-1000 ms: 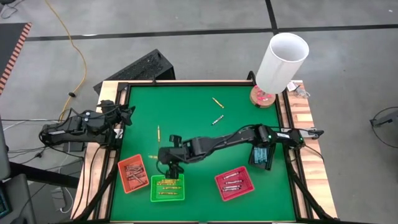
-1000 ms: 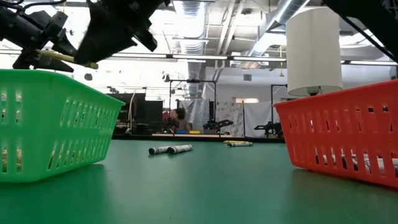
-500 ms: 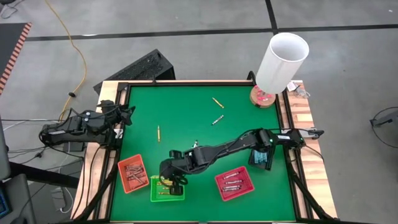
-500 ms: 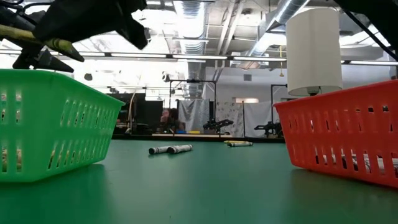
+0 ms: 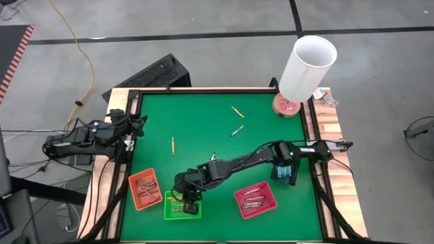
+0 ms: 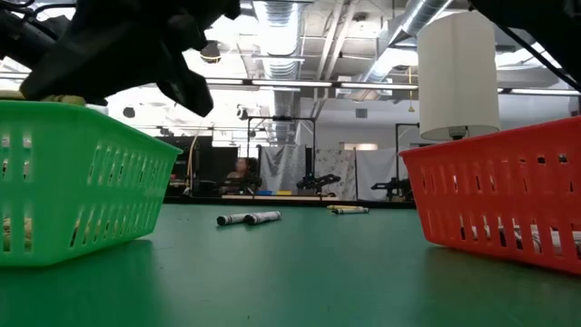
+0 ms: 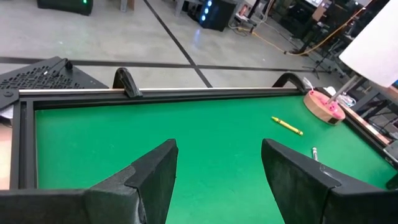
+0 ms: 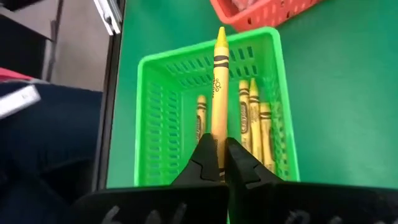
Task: Sort crayons
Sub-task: Put the yellow crayon into the green bin
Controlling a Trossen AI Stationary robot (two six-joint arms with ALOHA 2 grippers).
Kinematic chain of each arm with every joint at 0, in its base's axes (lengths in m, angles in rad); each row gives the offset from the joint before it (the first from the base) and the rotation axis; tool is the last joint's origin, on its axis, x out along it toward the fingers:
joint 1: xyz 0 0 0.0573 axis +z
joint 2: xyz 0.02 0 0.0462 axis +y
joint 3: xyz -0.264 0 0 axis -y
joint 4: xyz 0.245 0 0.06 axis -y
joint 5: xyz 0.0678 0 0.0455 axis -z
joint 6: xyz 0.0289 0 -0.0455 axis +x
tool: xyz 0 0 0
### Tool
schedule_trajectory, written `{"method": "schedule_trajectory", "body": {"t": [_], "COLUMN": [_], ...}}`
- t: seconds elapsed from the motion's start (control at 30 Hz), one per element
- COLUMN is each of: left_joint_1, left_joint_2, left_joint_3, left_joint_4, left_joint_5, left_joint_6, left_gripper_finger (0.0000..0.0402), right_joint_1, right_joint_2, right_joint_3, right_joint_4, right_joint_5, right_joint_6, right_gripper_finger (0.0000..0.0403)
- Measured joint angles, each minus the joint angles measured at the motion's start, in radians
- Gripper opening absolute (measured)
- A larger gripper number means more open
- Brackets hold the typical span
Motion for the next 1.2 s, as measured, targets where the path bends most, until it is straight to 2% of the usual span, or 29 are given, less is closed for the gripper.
{"method": "schedule_trajectory", "body": {"t": [0.23,0.87,1.2], "left_joint_1": [0.000,0.000,0.000], "left_joint_2": [0.000,0.000,0.000], "left_joint_3": [0.000,0.000,0.000], "left_joint_4": [0.000,0.000,0.001], "left_joint_5": [0.000,-0.007,-0.008], "left_joint_6": [0.000,0.002,0.001], "left_gripper_finger": [0.0223,0.0223,0.0223], "right_joint_1": [-0.014,-0.012,-0.020], "right_joint_2": [0.014,0.015,0.031], "right_joint_3": [-0.001,-0.001,0.000], "right_joint_4": [-0.018,-0.075,-0.064], "right_joint_5": [-0.073,-0.078,-0.132], "right_joint_6": [0.048,0.047,0.022], "right_gripper_finger": [0.0001,0.0000,0.0000]}}
